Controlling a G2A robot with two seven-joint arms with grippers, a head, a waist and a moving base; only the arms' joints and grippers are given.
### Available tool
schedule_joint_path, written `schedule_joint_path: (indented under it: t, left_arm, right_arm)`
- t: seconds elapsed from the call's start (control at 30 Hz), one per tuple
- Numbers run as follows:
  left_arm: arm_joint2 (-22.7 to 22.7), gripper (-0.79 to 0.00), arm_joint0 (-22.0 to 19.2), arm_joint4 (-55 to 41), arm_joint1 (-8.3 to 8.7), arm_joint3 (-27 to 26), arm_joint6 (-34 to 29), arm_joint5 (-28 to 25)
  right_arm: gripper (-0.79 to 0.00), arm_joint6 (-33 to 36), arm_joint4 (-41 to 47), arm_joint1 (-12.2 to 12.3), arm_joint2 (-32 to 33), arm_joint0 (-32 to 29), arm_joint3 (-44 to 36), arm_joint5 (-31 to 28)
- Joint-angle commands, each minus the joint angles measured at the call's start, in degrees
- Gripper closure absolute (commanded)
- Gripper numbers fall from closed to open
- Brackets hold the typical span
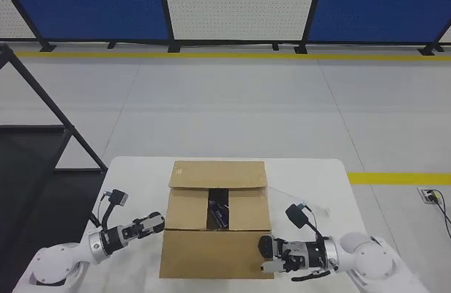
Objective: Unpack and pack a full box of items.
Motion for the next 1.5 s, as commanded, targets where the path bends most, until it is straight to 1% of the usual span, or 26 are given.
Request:
schedule_joint_path:
  t: [0.0,0.13,0.23,0.37,0.73,0.8,0.83,0.93,1.0,1.1,1.17,1.3,1.47]
  left_arm:
    - [-1.04,-0.785,0.54,-0.99,0.06,-0.2,1.63,-0.33]
    - [-3.08,-0.785,2.11,-4.52,0.1,-0.96,4.39,-1.46]
    - [-4.62,-0.785,3.62,-4.84,0.2,-2.45,5.39,-4.97]
    - [-4.73,-0.785,3.84,-5.05,0.2,-2.71,5.49,-5.26]
    - [-4.73,-0.785,3.84,-5.05,0.2,-2.71,5.49,-5.26]
    - [-4.48,-0.785,3.99,-4.82,0.12,-3.56,6.9,-3.91]
    - [-4.52,-0.785,3.86,-5.1,0.08,-3.48,7.68,-3.45]
    - [-4.75,-0.785,3.32,-7.49,-0.07,-3.24,8.98,-2.89]
    - [-5.18,-0.785,3.26,-10.16,-0.12,-2.96,8.57,-2.99]
    - [-6.17,-0.785,3.38,-11.61,-0.04,-2.5,7.77,-3.62]
    - [-6.98,-0.785,3.13,-12.89,0.09,-2.12,6.42,-3.25]
    - [-7.42,-0.785,2.96,-13.54,0.17,-2.05,5.61,-3.08]
    - [-7.42,-0.785,2.96,-13.54,0.17,-2.05,5.61,-3.08]
  right_arm:
    - [-0.785,-0.88,-1.03,-0.02,-0.04,0.2,-0.33,0.93]
    - [-0.785,-3.91,-0.86,-0.32,-0.39,1.18,-1.04,5.44]
    - [-0.785,-5.86,0.94,-0.58,-0.36,2.56,-0.64,10.71]
    - [-0.785,-9.07,4.15,-0.98,0.0,4.28,-0.39,17.67]
    - [-0.785,-9.03,4.25,-1.0,-0.12,4.14,-0.66,17.59]
    - [-0.785,-7.84,4.96,-1.03,-0.3,3.83,-1.56,16.75]
    - [-0.785,-8.73,6.42,-1.09,0.14,3.82,-1.27,16.74]
    - [-0.785,-10.37,10.32,-1.41,0.52,4.55,-0.33,19.37]
    - [-0.785,-11.97,14.12,-1.73,0.87,5.32,0.91,21.65]
    - [-0.785,-13.97,19.34,-2.15,1.67,6.53,3.01,24.42]
    - [-0.785,-15.64,20.73,-2.32,2.2,6.99,4.22,25.56]
    - [-0.785,-21.66,15.29,-2.04,4.13,6.65,3.8,27.25]
    - [-0.785,-21.66,15.29,-2.04,4.13,6.65,3.8,27.25]
